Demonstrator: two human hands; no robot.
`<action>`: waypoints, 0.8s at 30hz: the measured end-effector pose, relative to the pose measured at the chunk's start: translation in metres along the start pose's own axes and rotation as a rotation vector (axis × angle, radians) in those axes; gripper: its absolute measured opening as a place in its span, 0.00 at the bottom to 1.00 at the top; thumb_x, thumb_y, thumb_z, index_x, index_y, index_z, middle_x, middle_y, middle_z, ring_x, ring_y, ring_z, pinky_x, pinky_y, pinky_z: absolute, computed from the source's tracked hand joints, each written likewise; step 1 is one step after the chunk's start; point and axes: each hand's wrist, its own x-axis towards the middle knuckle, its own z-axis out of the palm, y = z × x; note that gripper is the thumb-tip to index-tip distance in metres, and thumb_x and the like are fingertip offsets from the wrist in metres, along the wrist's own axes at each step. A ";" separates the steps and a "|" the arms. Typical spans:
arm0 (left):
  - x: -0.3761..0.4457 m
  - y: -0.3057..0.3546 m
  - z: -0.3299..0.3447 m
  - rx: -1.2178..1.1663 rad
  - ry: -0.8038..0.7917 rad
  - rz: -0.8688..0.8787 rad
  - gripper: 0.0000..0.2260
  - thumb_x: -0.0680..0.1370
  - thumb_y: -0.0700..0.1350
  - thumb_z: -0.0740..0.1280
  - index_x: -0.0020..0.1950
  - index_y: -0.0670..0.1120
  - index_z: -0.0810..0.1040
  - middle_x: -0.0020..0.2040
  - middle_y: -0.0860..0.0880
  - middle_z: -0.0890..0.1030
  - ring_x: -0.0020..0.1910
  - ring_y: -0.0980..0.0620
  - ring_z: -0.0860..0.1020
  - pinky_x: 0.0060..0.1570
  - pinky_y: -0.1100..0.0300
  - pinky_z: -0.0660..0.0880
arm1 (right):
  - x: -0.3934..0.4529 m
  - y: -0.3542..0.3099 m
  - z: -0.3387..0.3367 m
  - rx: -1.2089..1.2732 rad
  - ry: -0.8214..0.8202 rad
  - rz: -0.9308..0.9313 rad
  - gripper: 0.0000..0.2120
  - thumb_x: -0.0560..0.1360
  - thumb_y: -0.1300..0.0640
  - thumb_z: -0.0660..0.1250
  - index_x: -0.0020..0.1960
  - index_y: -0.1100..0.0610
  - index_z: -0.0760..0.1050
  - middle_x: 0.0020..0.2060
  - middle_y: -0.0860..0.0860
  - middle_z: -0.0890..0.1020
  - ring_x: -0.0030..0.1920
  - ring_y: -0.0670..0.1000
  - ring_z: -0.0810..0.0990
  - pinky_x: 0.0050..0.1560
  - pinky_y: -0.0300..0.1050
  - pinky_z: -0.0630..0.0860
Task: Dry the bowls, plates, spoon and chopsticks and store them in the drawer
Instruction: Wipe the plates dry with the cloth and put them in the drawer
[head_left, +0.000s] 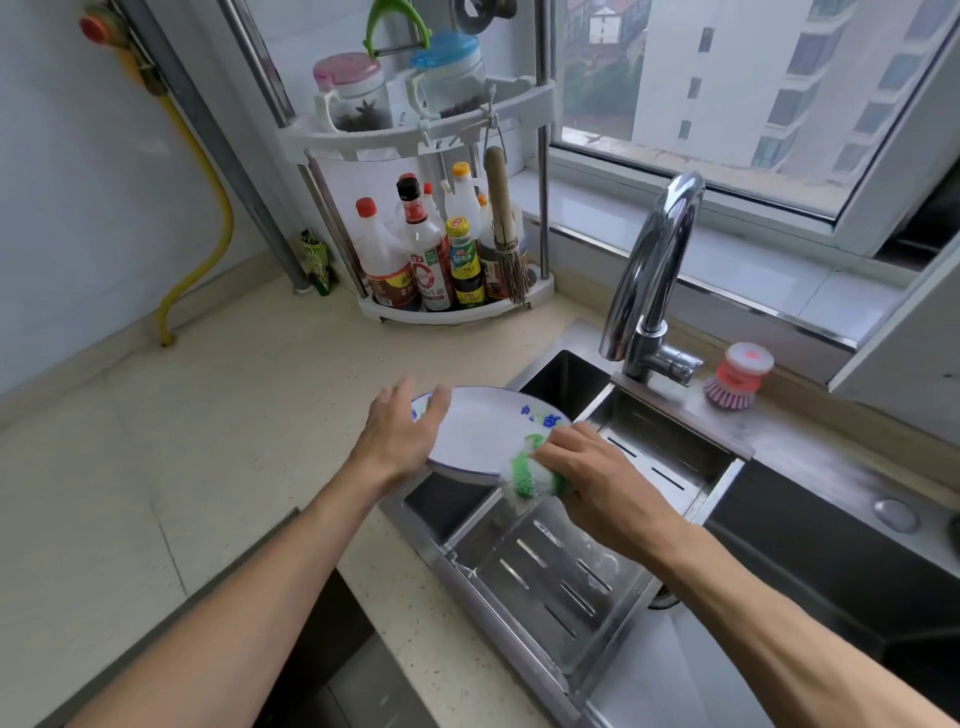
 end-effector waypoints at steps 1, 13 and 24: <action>-0.005 -0.002 -0.003 0.152 -0.058 0.175 0.43 0.74 0.76 0.48 0.75 0.46 0.68 0.78 0.44 0.64 0.78 0.43 0.58 0.75 0.42 0.54 | 0.001 0.002 -0.002 0.012 -0.024 0.008 0.10 0.75 0.66 0.71 0.52 0.54 0.82 0.47 0.48 0.81 0.47 0.49 0.73 0.45 0.47 0.77; -0.019 -0.011 0.009 0.218 -0.221 0.443 0.17 0.67 0.43 0.77 0.52 0.51 0.75 0.45 0.55 0.77 0.42 0.55 0.78 0.33 0.69 0.71 | 0.004 0.014 -0.010 0.536 0.069 0.461 0.23 0.76 0.69 0.67 0.64 0.47 0.77 0.54 0.42 0.76 0.44 0.50 0.79 0.42 0.48 0.80; -0.026 0.006 0.021 -0.145 -0.160 0.280 0.24 0.61 0.44 0.77 0.55 0.50 0.77 0.47 0.50 0.81 0.44 0.49 0.81 0.36 0.59 0.78 | 0.041 -0.033 0.015 0.619 0.226 0.731 0.28 0.70 0.39 0.61 0.66 0.50 0.75 0.56 0.55 0.71 0.59 0.59 0.73 0.62 0.62 0.75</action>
